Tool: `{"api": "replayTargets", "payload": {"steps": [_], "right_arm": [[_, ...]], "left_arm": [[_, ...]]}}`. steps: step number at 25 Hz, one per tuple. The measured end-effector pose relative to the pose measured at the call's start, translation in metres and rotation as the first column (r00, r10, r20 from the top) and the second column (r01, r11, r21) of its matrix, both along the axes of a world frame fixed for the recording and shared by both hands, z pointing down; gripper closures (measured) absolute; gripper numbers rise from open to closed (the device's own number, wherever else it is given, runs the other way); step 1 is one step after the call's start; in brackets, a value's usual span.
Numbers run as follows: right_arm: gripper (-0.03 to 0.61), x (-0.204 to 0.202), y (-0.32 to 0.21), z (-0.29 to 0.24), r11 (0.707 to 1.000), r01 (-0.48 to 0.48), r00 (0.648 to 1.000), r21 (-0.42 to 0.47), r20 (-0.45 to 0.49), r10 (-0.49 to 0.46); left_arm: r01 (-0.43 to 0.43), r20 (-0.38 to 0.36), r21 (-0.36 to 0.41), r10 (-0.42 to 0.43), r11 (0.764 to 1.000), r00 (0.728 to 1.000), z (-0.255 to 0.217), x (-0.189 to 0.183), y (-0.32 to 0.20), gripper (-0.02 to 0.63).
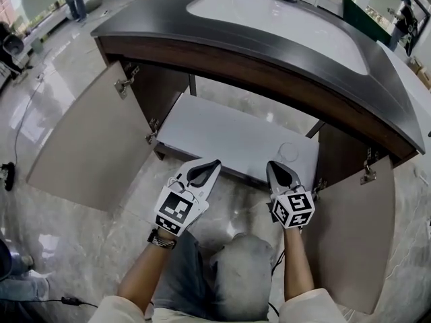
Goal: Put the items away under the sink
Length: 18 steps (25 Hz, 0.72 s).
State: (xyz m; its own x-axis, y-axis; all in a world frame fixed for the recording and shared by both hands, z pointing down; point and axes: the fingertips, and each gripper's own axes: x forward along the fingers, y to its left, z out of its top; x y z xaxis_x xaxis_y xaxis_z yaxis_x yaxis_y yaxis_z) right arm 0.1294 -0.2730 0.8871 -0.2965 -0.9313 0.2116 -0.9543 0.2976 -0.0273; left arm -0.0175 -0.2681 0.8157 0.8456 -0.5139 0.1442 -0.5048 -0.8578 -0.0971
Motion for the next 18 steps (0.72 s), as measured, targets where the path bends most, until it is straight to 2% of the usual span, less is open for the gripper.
{"api": "replayTargets", "payload": {"steps": [11, 18], "right_arm": [[0.572, -0.068, 0.026, -0.080, 0.972, 0.222, 0.975, 0.074, -0.028, -0.220], [0.572, -0.087, 0.051, -0.147, 0.942, 0.282, 0.958, 0.182, -0.001, -0.286]], "left_arm": [[0.014, 0.020, 0.038, -0.014, 0.999, 1.000, -0.023, -0.014, 0.008, 0.611], [0.005, 0.001, 0.109, -0.005, 0.994, 1.000, -0.060, -0.018, 0.021, 0.611]]}}
